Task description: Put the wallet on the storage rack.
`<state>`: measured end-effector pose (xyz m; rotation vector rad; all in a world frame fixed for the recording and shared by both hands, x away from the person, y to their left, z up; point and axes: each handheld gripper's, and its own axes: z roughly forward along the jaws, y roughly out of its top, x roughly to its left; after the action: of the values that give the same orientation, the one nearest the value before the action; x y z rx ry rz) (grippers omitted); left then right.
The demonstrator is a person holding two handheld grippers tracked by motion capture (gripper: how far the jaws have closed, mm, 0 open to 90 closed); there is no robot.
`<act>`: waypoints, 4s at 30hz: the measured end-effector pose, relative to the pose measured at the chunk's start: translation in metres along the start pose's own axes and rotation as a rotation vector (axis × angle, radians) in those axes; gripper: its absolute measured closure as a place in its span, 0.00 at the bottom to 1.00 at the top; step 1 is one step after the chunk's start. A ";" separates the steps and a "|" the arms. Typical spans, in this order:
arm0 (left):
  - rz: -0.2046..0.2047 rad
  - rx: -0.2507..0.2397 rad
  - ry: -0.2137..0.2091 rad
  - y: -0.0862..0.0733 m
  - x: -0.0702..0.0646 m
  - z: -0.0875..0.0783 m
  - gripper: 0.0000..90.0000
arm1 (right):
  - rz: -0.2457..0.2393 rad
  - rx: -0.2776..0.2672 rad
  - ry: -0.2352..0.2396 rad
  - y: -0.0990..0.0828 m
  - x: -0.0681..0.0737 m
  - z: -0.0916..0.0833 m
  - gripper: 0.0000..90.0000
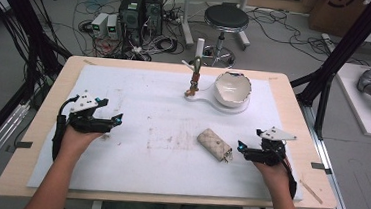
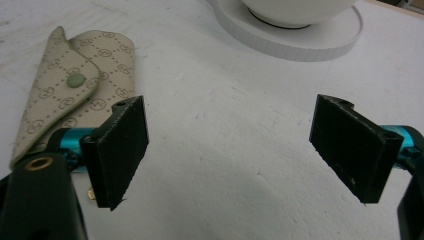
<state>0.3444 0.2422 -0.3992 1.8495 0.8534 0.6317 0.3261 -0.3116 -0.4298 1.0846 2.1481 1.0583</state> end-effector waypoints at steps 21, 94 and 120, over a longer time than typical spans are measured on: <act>-0.022 -0.001 0.022 -0.004 0.004 -0.006 0.24 | -0.088 0.018 0.139 0.018 0.048 0.015 0.18; -0.064 0.000 0.024 -0.013 0.019 -0.004 0.24 | -0.006 0.108 -0.022 0.131 -0.028 0.047 0.41; -0.078 0.015 0.022 -0.018 0.021 -0.002 0.24 | -0.011 0.214 -0.112 0.135 -0.042 0.086 0.40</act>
<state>0.3512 0.2653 -0.4140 1.8168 0.9428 0.5996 0.4693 -0.2592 -0.3643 1.1963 2.2107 0.7570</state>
